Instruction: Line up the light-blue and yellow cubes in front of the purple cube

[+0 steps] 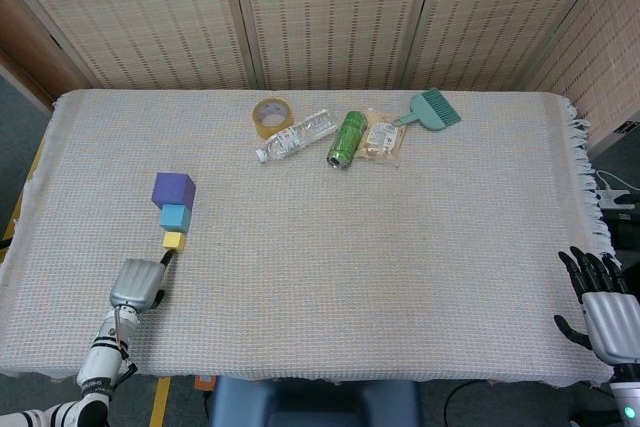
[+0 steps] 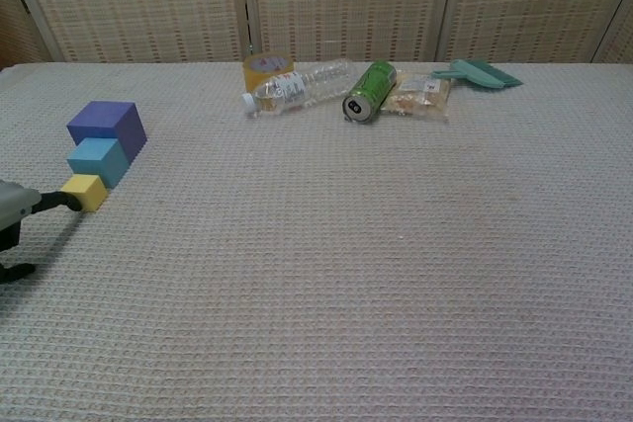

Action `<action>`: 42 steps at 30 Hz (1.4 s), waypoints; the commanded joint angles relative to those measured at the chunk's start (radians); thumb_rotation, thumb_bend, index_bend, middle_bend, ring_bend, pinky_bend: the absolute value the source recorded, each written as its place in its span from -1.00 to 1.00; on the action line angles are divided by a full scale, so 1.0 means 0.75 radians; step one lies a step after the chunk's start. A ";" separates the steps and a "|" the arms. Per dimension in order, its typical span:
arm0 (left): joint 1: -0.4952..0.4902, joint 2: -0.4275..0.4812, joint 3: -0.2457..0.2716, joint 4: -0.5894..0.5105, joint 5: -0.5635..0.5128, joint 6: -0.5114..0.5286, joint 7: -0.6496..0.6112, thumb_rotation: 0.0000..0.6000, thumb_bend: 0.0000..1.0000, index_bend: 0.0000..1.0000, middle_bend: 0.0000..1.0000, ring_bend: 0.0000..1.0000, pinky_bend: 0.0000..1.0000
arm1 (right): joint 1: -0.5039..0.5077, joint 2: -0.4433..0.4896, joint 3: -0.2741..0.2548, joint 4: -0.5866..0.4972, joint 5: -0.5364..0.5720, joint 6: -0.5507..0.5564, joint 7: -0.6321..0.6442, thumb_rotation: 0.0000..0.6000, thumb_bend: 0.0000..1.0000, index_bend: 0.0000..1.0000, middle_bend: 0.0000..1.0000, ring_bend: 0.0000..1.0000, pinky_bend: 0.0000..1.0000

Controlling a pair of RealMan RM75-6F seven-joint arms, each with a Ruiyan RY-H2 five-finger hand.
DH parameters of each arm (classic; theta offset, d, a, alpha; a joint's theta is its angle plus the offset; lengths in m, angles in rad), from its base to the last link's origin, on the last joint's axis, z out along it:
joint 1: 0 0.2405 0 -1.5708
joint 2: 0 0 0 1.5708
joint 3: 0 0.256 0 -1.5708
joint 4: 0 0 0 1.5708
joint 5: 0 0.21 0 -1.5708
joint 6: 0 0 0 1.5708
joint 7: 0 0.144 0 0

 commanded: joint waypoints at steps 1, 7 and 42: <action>-0.006 -0.004 -0.006 0.009 -0.003 -0.008 -0.005 1.00 -0.27 -0.72 1.00 1.00 1.00 | 0.001 -0.001 0.002 0.000 0.005 -0.001 -0.001 1.00 -1.00 -1.00 -1.00 -1.00 -1.00; -0.011 -0.011 -0.015 0.031 -0.002 -0.007 -0.013 1.00 -0.28 -0.72 1.00 1.00 1.00 | 0.003 -0.002 0.003 0.001 0.011 -0.009 -0.004 1.00 -1.00 -1.00 -1.00 -1.00 -1.00; 0.093 0.087 0.055 -0.183 0.178 0.208 -0.070 1.00 -0.27 -0.72 1.00 1.00 1.00 | -0.007 0.005 -0.004 -0.002 -0.013 0.014 0.008 1.00 -1.00 -1.00 -1.00 -1.00 -1.00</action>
